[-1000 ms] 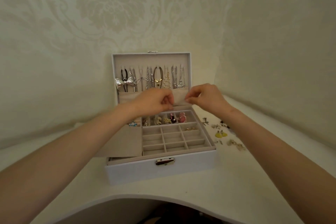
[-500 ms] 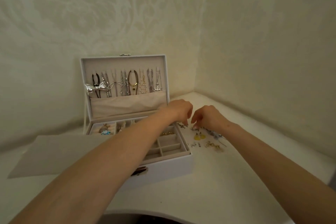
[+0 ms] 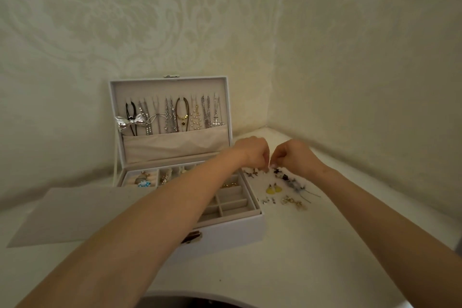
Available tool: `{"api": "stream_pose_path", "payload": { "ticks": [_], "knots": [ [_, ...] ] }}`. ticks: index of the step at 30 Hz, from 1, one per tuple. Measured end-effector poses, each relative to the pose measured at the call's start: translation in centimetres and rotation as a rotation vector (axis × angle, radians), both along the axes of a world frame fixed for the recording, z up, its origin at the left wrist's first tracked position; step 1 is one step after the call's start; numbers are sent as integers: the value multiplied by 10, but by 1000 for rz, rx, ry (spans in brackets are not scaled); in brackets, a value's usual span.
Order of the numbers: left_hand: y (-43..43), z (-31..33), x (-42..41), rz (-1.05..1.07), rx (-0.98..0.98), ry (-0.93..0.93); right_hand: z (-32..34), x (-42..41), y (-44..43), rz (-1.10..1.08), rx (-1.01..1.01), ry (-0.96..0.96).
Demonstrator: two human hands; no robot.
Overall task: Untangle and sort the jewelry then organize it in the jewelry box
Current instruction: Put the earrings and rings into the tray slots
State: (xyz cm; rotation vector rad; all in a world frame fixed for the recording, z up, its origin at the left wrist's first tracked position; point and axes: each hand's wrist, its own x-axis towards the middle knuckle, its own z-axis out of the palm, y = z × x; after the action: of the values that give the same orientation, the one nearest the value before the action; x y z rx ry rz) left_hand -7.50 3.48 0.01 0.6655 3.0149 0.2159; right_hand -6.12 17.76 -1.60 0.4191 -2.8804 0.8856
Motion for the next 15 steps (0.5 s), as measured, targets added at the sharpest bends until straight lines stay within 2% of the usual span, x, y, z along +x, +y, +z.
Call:
{"api": "stream_pose_path", "payload": {
  "ticks": [3,6,8,10,13,15],
  "knots": [
    [-27,41,25,17,58,75,21,17,-10,64,-199,-17],
    [-72,75,58,47,-96,13,31,42,-42,216,-315,-52],
    [-98,78,75,79,-195,-136,30,52,-69,320,-298,-65],
    [-112,68,84,94,-252,-201,26,56,-92,378,-233,-70],
    [-119,52,87,85,-276,-148,19,56,-110,389,-107,-37],
    [-122,47,86,83,-254,-113,19,54,-107,391,-117,-37]
  ]
}}
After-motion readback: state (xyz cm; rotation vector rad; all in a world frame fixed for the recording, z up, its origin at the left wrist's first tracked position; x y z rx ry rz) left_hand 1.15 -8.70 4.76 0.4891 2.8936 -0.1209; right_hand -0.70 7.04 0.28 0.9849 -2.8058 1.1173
